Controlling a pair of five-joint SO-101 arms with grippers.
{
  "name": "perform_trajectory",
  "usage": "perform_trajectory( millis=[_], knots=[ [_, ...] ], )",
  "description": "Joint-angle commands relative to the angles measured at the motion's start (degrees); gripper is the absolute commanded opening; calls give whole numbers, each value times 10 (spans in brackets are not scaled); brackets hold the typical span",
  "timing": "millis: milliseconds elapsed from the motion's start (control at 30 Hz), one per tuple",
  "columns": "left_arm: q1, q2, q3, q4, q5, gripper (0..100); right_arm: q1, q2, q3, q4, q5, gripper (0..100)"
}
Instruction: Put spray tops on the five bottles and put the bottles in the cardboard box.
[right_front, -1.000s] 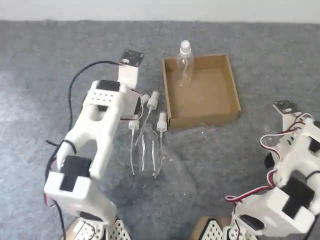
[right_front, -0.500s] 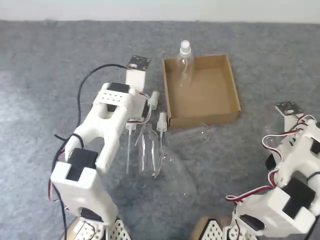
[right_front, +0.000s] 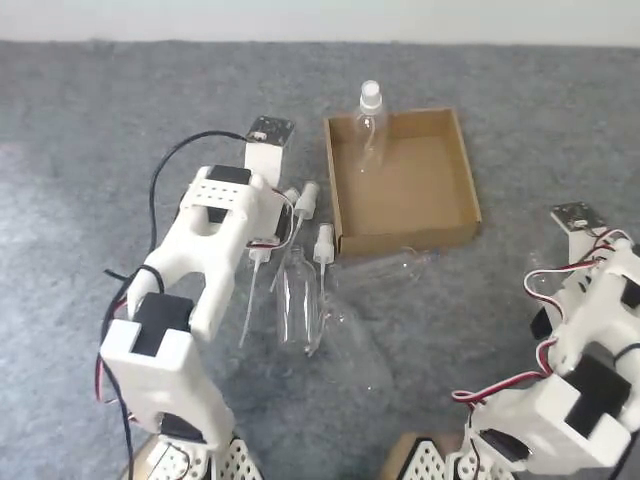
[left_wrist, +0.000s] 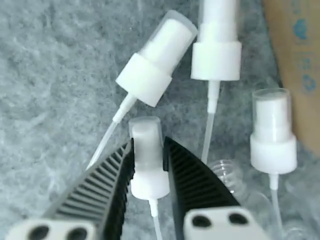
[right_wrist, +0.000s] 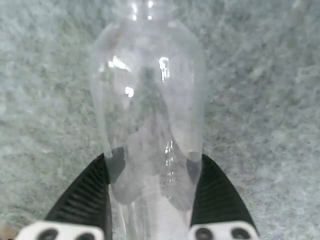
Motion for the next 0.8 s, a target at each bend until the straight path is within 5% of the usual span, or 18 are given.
perform_trajectory(
  millis=[0, 233, 567, 767],
  knots=[
    [3, 3, -5, 6, -6, 79, -9, -1, 18, -4, 16, 17],
    [4, 10, -2, 26, -7, 79, -3, -7, 22, -5, 112, 13],
    [-4, 8, 7, 52, -7, 85, 65, -2, -81, -4, -11, 15],
    [-4, 10, 8, 55, -7, 103, 70, -1, -80, -3, -24, 17]
  ],
)
